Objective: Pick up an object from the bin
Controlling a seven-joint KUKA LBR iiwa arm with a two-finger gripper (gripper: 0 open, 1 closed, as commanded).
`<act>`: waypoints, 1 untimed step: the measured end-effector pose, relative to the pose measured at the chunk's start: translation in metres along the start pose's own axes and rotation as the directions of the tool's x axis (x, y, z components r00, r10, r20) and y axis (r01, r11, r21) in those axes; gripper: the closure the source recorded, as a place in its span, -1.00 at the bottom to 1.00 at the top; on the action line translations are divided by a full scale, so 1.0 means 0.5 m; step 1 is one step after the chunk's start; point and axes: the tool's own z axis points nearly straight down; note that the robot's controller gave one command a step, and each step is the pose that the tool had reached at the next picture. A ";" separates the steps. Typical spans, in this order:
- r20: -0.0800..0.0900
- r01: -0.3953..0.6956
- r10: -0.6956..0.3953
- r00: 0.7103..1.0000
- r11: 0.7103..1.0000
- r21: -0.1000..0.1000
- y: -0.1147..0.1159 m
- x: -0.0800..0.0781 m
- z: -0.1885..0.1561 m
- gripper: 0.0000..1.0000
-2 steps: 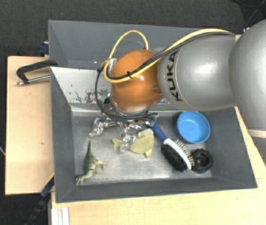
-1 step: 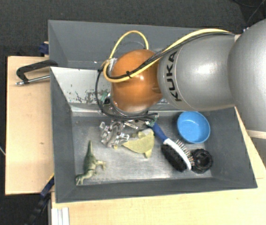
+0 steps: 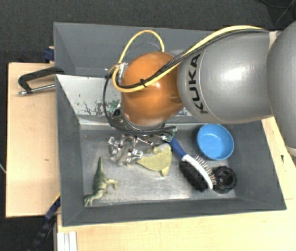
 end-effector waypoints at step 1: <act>-0.007 0.006 -0.006 1.000 1.000 -0.005 0.020 0.036 0.003 1.00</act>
Offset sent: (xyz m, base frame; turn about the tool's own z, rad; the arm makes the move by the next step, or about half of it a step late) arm -0.0170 -0.0128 -0.0026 -0.0069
